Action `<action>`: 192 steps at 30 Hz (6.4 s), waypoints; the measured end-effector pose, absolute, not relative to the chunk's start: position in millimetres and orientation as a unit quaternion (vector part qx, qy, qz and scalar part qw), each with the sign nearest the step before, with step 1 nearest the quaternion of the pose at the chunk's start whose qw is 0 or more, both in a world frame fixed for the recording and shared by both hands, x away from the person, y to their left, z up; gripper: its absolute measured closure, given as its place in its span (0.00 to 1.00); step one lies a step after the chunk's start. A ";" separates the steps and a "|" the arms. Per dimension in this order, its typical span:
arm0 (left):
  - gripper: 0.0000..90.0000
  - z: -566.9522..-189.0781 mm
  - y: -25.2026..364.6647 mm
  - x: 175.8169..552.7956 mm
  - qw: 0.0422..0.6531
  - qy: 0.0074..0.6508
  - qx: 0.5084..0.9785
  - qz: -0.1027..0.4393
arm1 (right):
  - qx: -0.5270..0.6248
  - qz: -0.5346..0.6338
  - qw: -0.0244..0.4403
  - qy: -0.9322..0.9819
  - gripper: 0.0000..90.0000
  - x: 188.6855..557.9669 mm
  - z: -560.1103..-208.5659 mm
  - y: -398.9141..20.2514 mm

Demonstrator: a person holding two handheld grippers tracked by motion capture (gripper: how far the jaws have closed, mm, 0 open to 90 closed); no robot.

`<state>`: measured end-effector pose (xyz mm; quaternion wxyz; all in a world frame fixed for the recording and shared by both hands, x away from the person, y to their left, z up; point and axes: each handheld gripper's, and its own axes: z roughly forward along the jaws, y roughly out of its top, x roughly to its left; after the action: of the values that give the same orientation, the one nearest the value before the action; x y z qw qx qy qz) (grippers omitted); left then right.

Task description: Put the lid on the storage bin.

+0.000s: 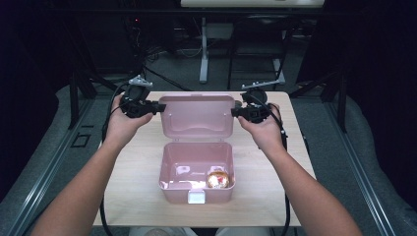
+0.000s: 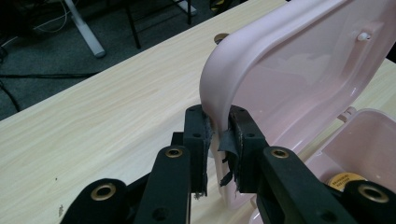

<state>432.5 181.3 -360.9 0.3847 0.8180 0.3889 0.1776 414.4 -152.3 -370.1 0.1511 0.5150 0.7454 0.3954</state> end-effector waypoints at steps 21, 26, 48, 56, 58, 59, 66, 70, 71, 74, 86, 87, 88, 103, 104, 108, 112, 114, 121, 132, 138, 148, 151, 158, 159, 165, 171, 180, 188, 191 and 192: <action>0.88 -359.6 181.7 433.2 0.387 0.389 0.818 0.173 | 0.512 0.391 0.164 0.747 0.93 421.3 -360.1 -149.3; 0.88 -357.8 180.7 435.2 0.386 0.386 0.819 0.177 | 0.515 0.393 0.166 0.743 0.93 423.6 -359.3 -149.7; 0.88 -357.1 180.1 436.3 0.386 0.388 0.817 0.182 | 0.512 0.400 0.169 0.742 0.92 421.5 -358.1 -149.0; 0.88 -357.0 179.2 436.2 0.388 0.382 0.819 0.179 | 0.509 0.400 0.170 0.743 0.92 418.0 -358.1 -151.4; 0.88 -356.9 179.2 435.6 0.390 0.383 0.818 0.178 | 0.509 0.402 0.167 0.743 0.91 417.3 -358.4 -152.8; 0.88 -356.6 179.2 434.9 0.390 0.382 0.819 0.179 | 0.508 0.403 0.166 0.743 0.91 417.1 -358.6 -153.2; 0.88 -355.7 179.7 430.2 0.391 0.379 0.819 0.180 | 0.504 0.407 0.167 0.743 0.91 413.6 -359.0 -153.4; 0.86 -356.3 181.8 428.1 0.397 0.380 0.817 0.174 | 0.503 0.407 0.165 0.744 0.91 411.9 -358.9 -153.9; 0.86 -356.4 182.4 427.6 0.398 0.380 0.816 0.173 | 0.503 0.408 0.165 0.744 0.91 411.3 -358.8 -153.6; 0.86 -356.6 184.1 426.0 0.401 0.379 0.816 0.170 | 0.500 0.406 0.167 0.746 0.90 409.3 -358.8 -152.5; 0.85 -356.4 187.3 411.8 0.412 0.369 0.816 0.169 | 0.492 0.413 0.165 0.749 0.89 397.7 -360.7 -154.2; 0.84 -356.4 187.6 411.1 0.412 0.369 0.816 0.166 | 0.492 0.413 0.162 0.749 0.89 396.3 -360.9 -154.6; 0.84 -356.3 187.9 409.9 0.413 0.369 0.817 0.164 | 0.492 0.414 0.161 0.749 0.89 395.7 -361.3 -154.6; 0.81 -357.2 189.1 391.3 0.409 0.354 0.824 0.169 | 0.485 0.419 0.151 0.752 0.86 379.5 -366.8 -156.6; 0.81 -357.8 189.2 390.1 0.411 0.353 0.823 0.170 | 0.484 0.420 0.151 0.752 0.86 378.6 -367.0 -156.8; 0.80 -359.0 190.7 384.7 0.411 0.351 0.826 0.164 | 0.480 0.422 0.150 0.754 0.85 373.2 -368.0 -157.7; 0.79 -361.2 192.4 379.0 0.416 0.350 0.824 0.162 | 0.480 0.428 0.142 0.752 0.85 368.8 -370.1 -159.6; 0.79 -362.2 194.0 376.1 0.420 0.351 0.822 0.159 | 0.480 0.433 0.137 0.751 0.84 367.0 -371.5 -161.0; 0.77 -364.4 196.1 367.2 0.421 0.351 0.822 0.154 | 0.473 0.434 0.147 0.752 0.84 357.9 -374.9 -160.1; 0.77 -369.5 197.2 352.4 0.421 0.348 0.824 0.153 | 0.468 0.430 0.137 0.760 0.82 346.6 -380.5 -161.8; 0.77 -374.3 198.7 343.3 0.422 0.344 0.825 0.150 | 0.468 0.429 0.125 0.762 0.82 340.0 -385.3 -164.1; 0.77 -378.9 201.0 331.8 0.420 0.336 0.831 0.143 | 0.470 0.434 0.122 0.759 0.82 328.2 -394.1 -165.6; 0.77 -380.6 201.1 329.3 0.421 0.336 0.830 0.142 | 0.468 0.438 0.125 0.757 0.82 325.1 -395.1 -165.7; 0.77 -384.6 201.5 324.9 0.418 0.336 0.833 0.139 | 0.468 0.438 0.125 0.757 0.82 317.9 -398.2 -165.9; 0.77 -385.4 201.6 324.3 0.418 0.336 0.832 0.139 | 0.467 0.440 0.126 0.757 0.82 317.1 -398.6 -165.9; 0.76 -388.6 201.9 320.0 0.418 0.336 0.833 0.137 | 0.462 0.439 0.134 0.759 0.81 310.9 -399.9 -165.9; 0.76 -391.3 203.2 315.4 0.421 0.336 0.832 0.135 | 0.458 0.439 0.139 0.760 0.81 304.7 -401.3 -165.0; 0.75 -395.6 203.8 308.0 0.425 0.337 0.830 0.134 | 0.456 0.439 0.139 0.761 0.81 296.9 -404.1 -165.3; 0.74 -401.8 202.8 301.1 0.419 0.335 0.832 0.139 | 0.454 0.438 0.141 0.763 0.81 290.6 -410.2 -165.0; 0.74 -404.4 202.2 298.6 0.418 0.335 0.833 0.140 | 0.451 0.438 0.137 0.765 0.80 287.8 -412.2 -164.6; 0.74 -405.4 201.8 297.6 0.418 0.337 0.832 0.141 | 0.451 0.439 0.137 0.765 0.80 286.9 -413.1 -164.3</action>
<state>297.6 201.8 -405.4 0.4178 0.8319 0.3369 0.1410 286.9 -164.3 -413.1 0.1372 0.4509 0.7648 0.4392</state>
